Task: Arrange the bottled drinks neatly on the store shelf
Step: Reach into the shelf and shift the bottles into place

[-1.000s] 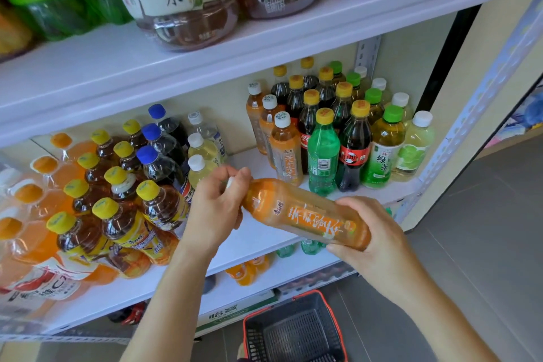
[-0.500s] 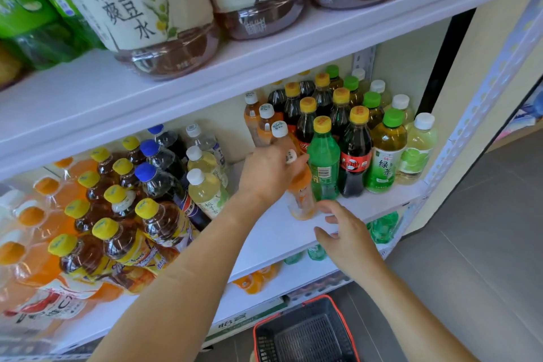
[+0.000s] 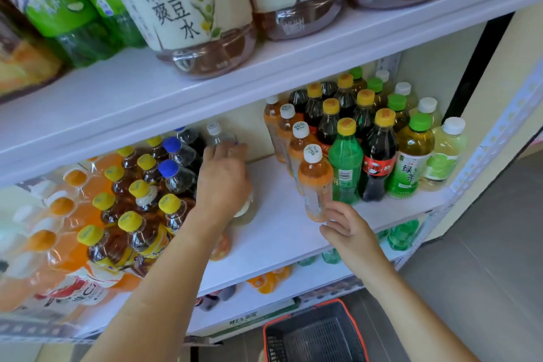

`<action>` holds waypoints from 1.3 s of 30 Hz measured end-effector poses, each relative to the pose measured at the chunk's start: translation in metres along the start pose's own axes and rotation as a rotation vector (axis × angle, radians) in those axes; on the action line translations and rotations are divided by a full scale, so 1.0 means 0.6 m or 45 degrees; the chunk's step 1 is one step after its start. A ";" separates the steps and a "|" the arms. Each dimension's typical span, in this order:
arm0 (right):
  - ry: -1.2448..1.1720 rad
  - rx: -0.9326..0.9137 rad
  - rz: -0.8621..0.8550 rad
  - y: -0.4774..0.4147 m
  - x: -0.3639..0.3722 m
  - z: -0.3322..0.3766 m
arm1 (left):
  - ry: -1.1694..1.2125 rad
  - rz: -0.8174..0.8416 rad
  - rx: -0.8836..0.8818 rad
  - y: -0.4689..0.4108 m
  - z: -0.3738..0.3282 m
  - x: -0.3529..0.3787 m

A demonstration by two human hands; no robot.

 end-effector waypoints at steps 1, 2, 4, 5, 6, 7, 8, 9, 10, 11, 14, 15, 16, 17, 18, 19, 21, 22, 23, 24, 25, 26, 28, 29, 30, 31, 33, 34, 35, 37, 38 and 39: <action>-0.017 0.002 -0.014 0.002 0.007 0.000 | -0.195 0.162 -0.011 0.003 0.016 0.006; -0.024 0.004 -0.012 0.005 0.016 0.001 | -0.333 0.319 -0.011 0.008 0.026 0.016; -0.011 0.007 0.034 0.012 0.035 0.000 | -0.440 0.488 -0.001 0.021 0.034 0.030; -0.001 0.010 0.063 0.016 0.044 0.001 | -0.435 0.487 0.004 0.025 0.036 0.031; 0.006 0.013 0.084 0.018 0.052 0.001 | -0.385 0.463 -0.008 0.026 0.037 0.027; 0.009 0.017 0.098 0.020 0.057 0.002 | -0.291 0.441 -0.032 0.026 0.039 0.022; 0.007 0.028 0.108 0.022 0.060 0.002 | -0.164 0.440 -0.048 0.029 0.040 0.018; -0.003 0.045 0.120 0.025 0.063 0.001 | -0.047 0.460 -0.038 0.035 0.038 0.013; -0.023 0.066 0.134 0.027 0.066 0.001 | 0.020 0.491 -0.002 0.044 0.031 0.007; -0.050 0.088 0.150 0.030 0.068 0.002 | 0.062 0.502 0.042 0.054 0.024 -0.001; -0.155 0.145 0.226 0.043 0.067 0.011 | 0.229 0.301 0.107 0.080 -0.005 -0.041; -0.215 0.185 0.283 0.048 0.064 0.015 | 0.291 0.162 0.115 0.083 -0.014 -0.060; -0.313 0.234 0.366 0.054 0.060 0.018 | 0.369 0.037 0.086 0.085 -0.023 -0.082; -0.449 0.269 0.471 0.061 0.053 0.021 | 0.485 -0.056 0.026 0.087 -0.031 -0.102; -0.597 0.277 0.576 0.069 0.045 0.025 | 0.629 -0.107 -0.056 0.088 -0.037 -0.119; -0.716 0.259 0.656 0.078 0.036 0.032 | 0.779 -0.137 -0.147 0.089 -0.041 -0.131; -0.766 0.182 0.711 0.099 0.019 0.052 | 1.055 -0.174 -0.322 0.090 -0.047 -0.145; -0.741 0.146 0.707 0.109 0.014 0.062 | 1.201 -0.182 -0.396 0.092 -0.049 -0.150; -0.713 0.122 0.695 0.117 0.008 0.068 | 1.343 -0.172 -0.466 0.095 -0.051 -0.152; -0.686 0.114 0.678 0.123 0.003 0.072 | 1.467 -0.145 -0.527 0.099 -0.052 -0.150; -0.668 0.110 0.660 0.129 -0.001 0.075 | 1.571 -0.109 -0.569 0.104 -0.054 -0.147; -0.653 0.103 0.642 0.136 -0.005 0.079 | 1.657 -0.077 -0.590 0.109 -0.056 -0.143; -0.617 0.099 0.593 0.149 -0.012 0.086 | 1.770 -0.038 -0.610 0.120 -0.060 -0.133; -0.606 0.104 0.577 0.155 -0.014 0.088 | 1.799 -0.022 -0.617 0.125 -0.060 -0.129; -0.608 0.123 0.575 0.162 -0.016 0.089 | 1.819 -0.003 -0.607 0.130 -0.061 -0.127; -0.619 0.147 0.581 0.166 -0.017 0.089 | 1.833 0.017 -0.584 0.136 -0.063 -0.127; -0.656 0.210 0.574 0.174 -0.019 0.088 | 1.825 0.055 -0.480 0.147 -0.067 -0.130; -0.671 0.256 0.565 0.179 -0.022 0.087 | 1.806 0.081 -0.395 0.152 -0.069 -0.134; -0.680 0.304 0.552 0.184 -0.025 0.085 | 1.787 0.118 -0.302 0.158 -0.071 -0.140; -0.710 0.389 0.546 0.198 -0.030 0.086 | 1.776 0.186 -0.148 0.166 -0.070 -0.151; -0.733 0.413 0.549 0.193 -0.031 0.091 | 1.775 0.189 -0.096 0.168 -0.068 -0.156; -0.741 0.416 0.554 0.191 -0.032 0.093 | 1.764 0.164 -0.057 0.170 -0.066 -0.161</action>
Point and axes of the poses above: each hand's wrist, its own y-axis away from the middle knuckle, its own x-axis out of the palm, z = x × y, the point moved 2 cm from there along -y, towards the middle knuckle, and after that the axes turned 2 degrees about x, right-handed, at the moved point
